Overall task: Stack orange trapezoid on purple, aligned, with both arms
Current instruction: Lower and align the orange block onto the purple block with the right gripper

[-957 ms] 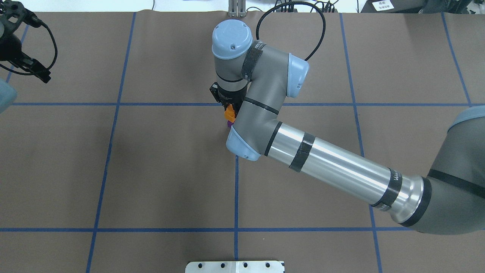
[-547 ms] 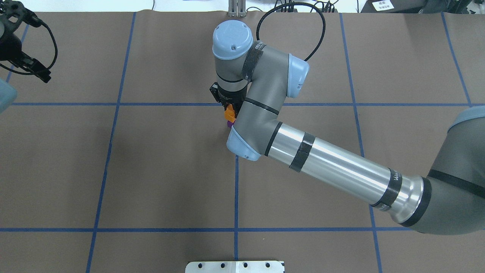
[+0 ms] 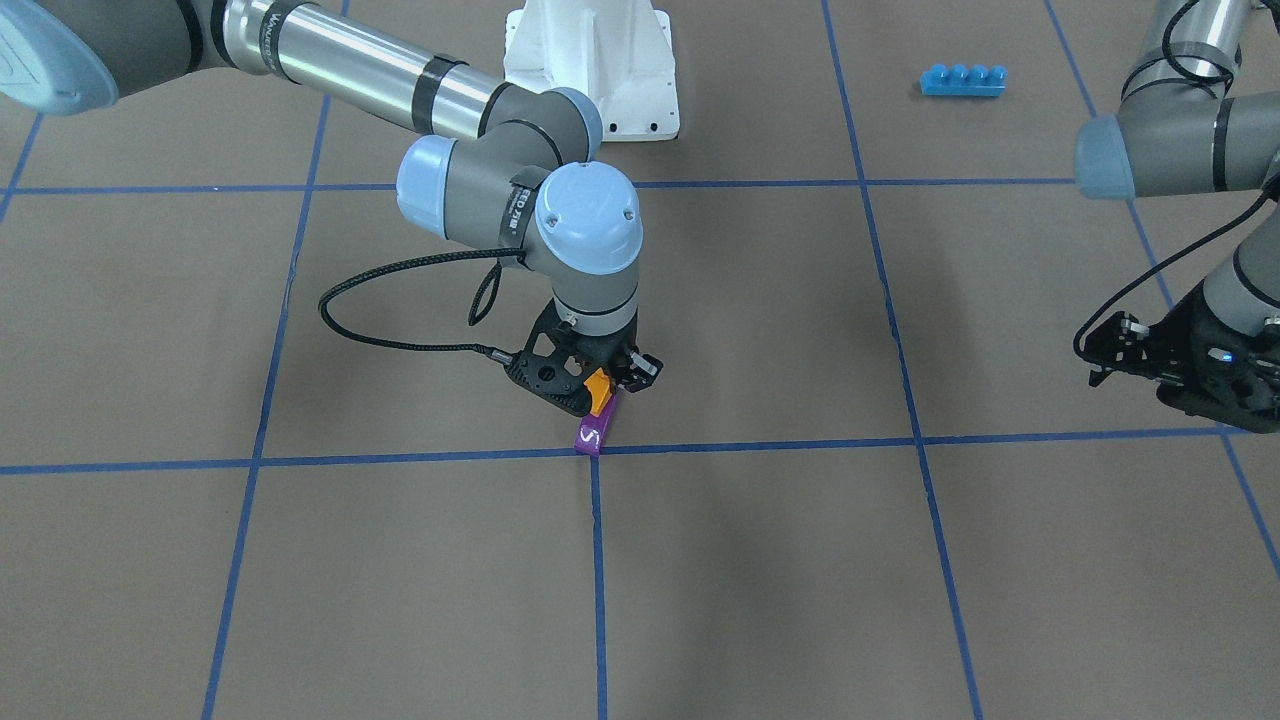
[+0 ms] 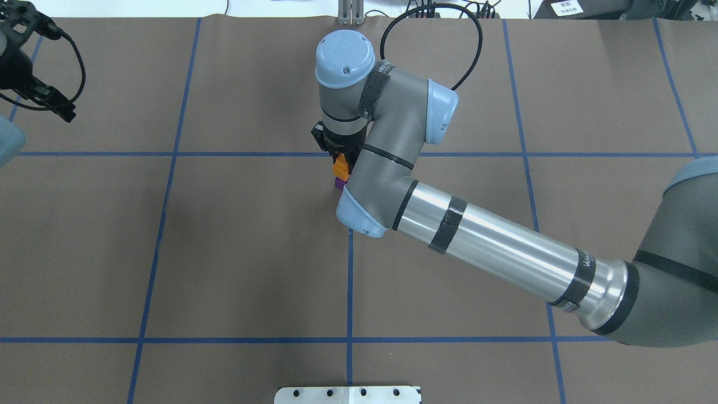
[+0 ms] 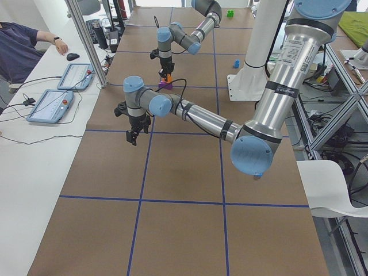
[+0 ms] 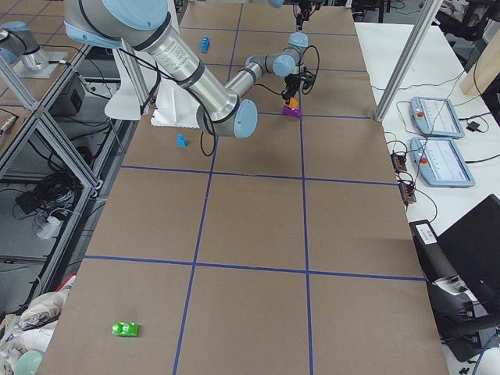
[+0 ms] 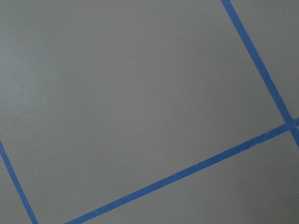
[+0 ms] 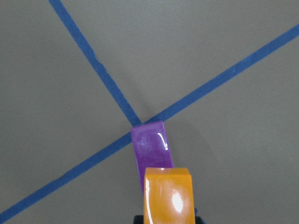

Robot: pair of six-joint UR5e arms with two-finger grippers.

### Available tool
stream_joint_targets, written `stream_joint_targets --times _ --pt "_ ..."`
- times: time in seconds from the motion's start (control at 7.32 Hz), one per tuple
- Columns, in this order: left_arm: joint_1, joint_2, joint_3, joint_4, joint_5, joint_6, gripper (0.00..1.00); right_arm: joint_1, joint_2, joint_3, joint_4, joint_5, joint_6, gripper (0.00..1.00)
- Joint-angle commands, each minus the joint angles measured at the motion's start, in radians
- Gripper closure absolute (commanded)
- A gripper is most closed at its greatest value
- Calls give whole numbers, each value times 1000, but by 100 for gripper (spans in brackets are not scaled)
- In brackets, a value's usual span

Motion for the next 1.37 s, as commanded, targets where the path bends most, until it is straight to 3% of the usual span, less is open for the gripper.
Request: stream_joint_targets --times 0.0,1.23 --pt "0 1 0 0 0 0 0 -4 0 -2 6 -18 -28 100" --pt "2 3 1 -2 0 2 0 -24 -6 -18 28 -49 -74 100"
